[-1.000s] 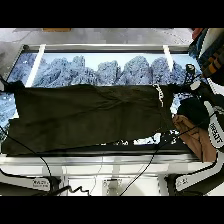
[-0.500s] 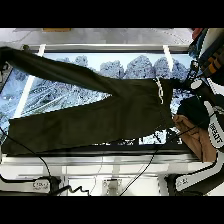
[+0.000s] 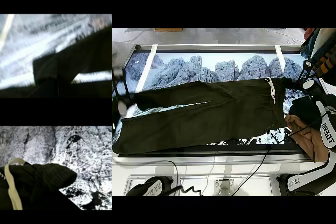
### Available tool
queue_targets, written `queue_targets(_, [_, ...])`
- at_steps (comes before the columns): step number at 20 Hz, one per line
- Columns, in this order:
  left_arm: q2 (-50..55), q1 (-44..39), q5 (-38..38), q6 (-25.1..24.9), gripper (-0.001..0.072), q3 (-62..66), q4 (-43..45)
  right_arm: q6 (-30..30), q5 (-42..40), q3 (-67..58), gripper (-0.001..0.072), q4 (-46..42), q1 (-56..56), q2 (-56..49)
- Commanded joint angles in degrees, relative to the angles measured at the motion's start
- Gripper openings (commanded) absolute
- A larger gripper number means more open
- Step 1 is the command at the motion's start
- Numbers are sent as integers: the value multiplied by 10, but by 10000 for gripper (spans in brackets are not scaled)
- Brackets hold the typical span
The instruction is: Fold the clothes and pants, and hang the long-sleeved shirts on hangers.
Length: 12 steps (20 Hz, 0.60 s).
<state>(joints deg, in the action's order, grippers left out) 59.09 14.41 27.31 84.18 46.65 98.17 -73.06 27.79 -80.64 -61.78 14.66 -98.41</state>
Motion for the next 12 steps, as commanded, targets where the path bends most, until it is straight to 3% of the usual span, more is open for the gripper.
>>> queue_targets(1, [-177, -7, 50, -2, 17, -205, -85, 0, 0, -1, 31, 0, 0, 0])
queue_targets(5, [-355, -7, 143, 0, 20, -272, -94, 0, -3, -1, 32, -6, 0, 0])
queue_targets(6, [-395, -7, 153, 0, 101, -272, -86, 0, -4, -1, 32, -10, 0, 0])
queue_targets(7, [-429, -7, 154, 0, 362, -272, -82, 0, -4, -1, 32, -14, 0, 0])
queue_targets(8, [-464, -7, 155, 16, 552, -272, -71, 0, -4, -1, 32, -16, 0, 0])
queue_targets(9, [-489, -6, 155, 77, 532, -272, -43, 0, -4, -1, 32, -17, 0, 0])
queue_targets(11, [-504, 10, 156, 271, 533, -272, 40, 0, -5, -1, 32, -17, 0, 0])
queue_targets(12, [-492, 22, 155, 314, 536, -272, 62, 1, -7, -1, 32, -17, 0, 0])
